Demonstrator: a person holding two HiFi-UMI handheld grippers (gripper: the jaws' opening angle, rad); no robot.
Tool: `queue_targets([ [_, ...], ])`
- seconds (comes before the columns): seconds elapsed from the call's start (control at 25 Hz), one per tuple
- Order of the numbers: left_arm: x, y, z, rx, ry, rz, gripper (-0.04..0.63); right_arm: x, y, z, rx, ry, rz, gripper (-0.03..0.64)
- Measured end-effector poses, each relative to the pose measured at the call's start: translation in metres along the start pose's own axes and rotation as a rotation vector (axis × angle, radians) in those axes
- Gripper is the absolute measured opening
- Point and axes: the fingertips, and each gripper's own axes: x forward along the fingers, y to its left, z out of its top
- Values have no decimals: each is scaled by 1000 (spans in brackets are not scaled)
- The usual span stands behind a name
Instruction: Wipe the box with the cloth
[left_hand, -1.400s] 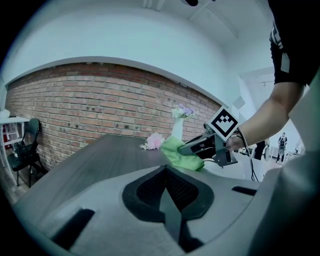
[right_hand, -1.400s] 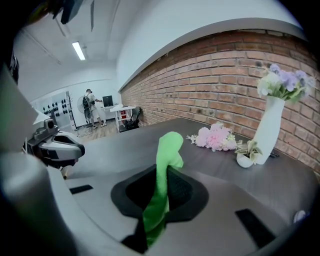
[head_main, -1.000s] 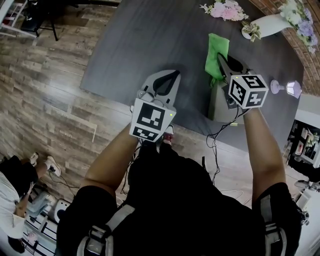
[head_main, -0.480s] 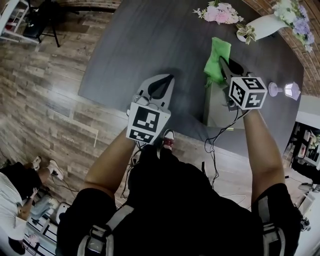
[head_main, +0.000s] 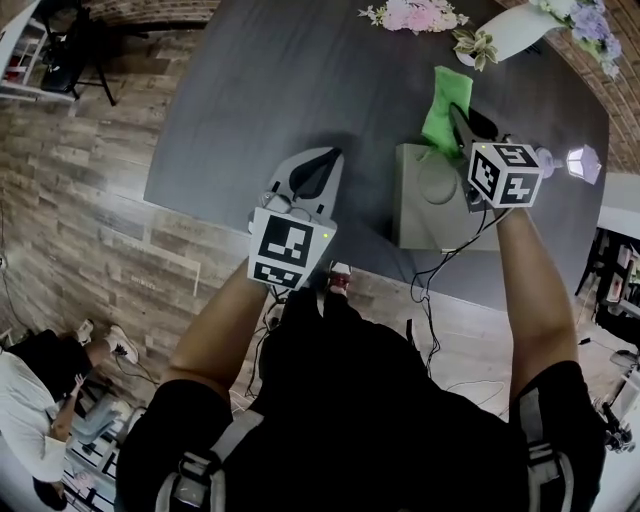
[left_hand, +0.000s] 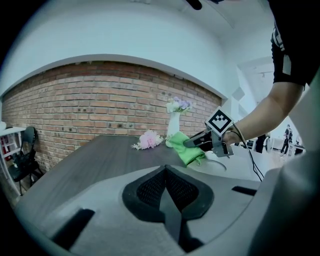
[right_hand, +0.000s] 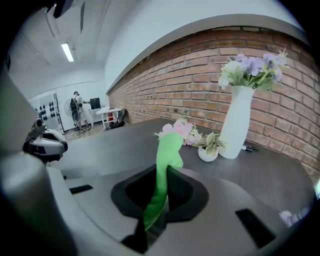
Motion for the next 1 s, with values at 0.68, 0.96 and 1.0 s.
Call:
queue_targets([
  [0.68, 25, -40, 18, 53, 29, -36, 9, -41, -88, -42, 3, 59, -105, 38],
  [0.96, 34, -57, 21, 73, 42, -49, 9, -56, -112, -62, 34, 63, -137, 38],
  [1.0, 35, -58, 22, 74, 41, -48, 9, -57, -115, -64, 37, 64, -140, 38],
])
